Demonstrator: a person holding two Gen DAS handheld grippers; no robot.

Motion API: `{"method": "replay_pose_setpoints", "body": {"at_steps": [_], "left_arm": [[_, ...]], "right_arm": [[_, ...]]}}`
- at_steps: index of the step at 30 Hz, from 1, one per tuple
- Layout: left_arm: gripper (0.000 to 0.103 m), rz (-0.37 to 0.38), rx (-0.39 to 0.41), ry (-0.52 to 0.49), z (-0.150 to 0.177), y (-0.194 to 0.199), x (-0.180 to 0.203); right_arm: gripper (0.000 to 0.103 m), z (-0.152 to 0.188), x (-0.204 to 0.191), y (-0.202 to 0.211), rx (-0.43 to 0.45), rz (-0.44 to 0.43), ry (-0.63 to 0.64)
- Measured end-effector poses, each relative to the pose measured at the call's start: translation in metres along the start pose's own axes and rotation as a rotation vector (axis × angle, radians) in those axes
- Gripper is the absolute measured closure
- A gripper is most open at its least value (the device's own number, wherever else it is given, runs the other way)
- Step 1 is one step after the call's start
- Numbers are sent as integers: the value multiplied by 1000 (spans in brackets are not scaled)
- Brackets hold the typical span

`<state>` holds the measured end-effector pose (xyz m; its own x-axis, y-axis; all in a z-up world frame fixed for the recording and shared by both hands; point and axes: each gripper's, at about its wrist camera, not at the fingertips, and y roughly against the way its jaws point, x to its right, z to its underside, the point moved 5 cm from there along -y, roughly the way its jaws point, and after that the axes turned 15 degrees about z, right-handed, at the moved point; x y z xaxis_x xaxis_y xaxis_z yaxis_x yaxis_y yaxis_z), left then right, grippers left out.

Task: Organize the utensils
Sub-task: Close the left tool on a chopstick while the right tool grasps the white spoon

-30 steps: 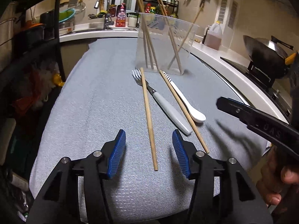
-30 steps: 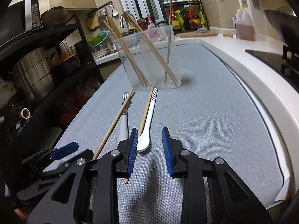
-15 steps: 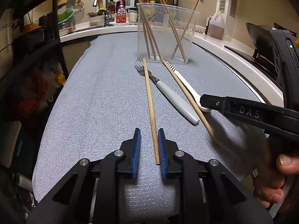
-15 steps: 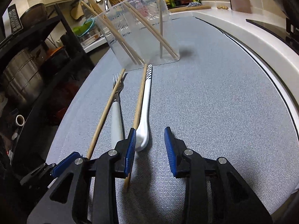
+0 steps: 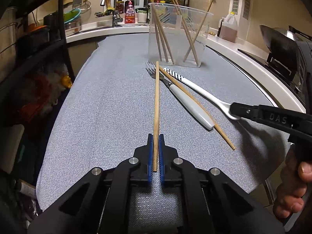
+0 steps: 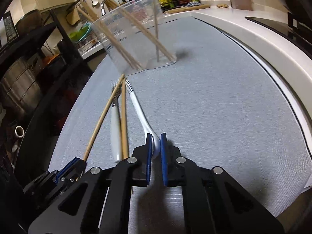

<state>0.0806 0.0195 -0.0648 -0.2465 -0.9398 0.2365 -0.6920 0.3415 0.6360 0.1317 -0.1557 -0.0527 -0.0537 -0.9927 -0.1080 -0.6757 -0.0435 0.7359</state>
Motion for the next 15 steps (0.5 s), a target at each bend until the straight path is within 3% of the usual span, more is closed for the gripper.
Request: {"method": "replay_pose_setpoints", "body": {"at_steps": [8,15], "left_arm": [[98,14,9,19,-1,0,-3],[97,22,26,23,0,-1,-3]], "right_arm": [[94,6,31,13,51,68,23],[89,15,27,11,62,63,68]]}}
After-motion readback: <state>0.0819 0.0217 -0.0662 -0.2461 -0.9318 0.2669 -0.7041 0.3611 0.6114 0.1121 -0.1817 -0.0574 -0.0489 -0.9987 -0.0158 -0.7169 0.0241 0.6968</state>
